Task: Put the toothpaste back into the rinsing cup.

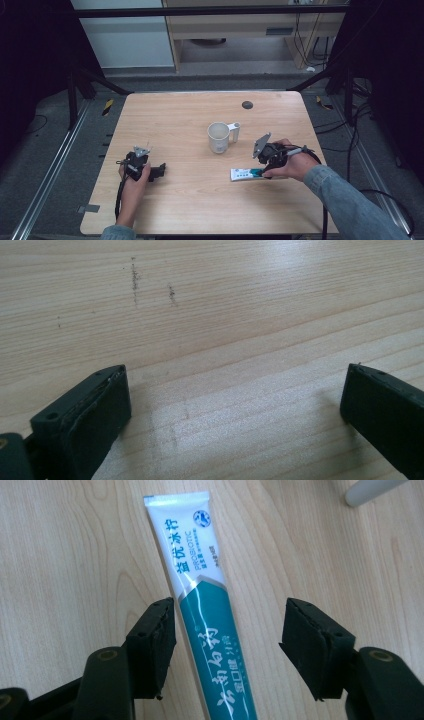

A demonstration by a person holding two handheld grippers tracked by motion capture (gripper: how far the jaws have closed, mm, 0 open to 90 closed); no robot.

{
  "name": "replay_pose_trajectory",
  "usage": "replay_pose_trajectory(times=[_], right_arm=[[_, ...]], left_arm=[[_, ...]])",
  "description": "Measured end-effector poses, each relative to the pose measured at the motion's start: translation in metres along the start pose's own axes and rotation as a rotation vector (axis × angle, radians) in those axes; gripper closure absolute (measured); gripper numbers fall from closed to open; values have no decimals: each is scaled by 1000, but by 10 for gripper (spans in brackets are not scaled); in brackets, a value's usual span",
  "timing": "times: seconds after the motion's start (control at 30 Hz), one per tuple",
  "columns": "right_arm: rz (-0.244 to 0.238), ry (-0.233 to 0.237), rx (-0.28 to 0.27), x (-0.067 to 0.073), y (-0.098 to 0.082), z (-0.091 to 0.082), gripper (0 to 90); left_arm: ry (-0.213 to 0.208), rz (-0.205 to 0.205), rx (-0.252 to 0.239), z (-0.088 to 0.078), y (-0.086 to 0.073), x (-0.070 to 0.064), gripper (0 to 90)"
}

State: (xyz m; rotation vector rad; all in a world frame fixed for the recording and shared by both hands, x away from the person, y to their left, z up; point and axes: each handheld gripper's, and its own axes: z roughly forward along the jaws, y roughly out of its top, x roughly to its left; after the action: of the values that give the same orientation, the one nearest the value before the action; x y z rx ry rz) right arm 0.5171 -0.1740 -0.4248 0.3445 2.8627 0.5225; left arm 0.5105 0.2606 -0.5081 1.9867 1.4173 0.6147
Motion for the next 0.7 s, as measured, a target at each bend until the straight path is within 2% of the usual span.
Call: replay_pose_trajectory(times=[0.23,0.47,0.7], right_arm=[[-25,16,29,-4,1,2,389],[-59,31,50,-1,4,5,405],[-74,38,61,1,6,8,404]], left_arm=[[-1,1,0,0,0,0,0],[-1,1,-1,0,0,0,0],[-1,1,-1,1,1,0,0]])
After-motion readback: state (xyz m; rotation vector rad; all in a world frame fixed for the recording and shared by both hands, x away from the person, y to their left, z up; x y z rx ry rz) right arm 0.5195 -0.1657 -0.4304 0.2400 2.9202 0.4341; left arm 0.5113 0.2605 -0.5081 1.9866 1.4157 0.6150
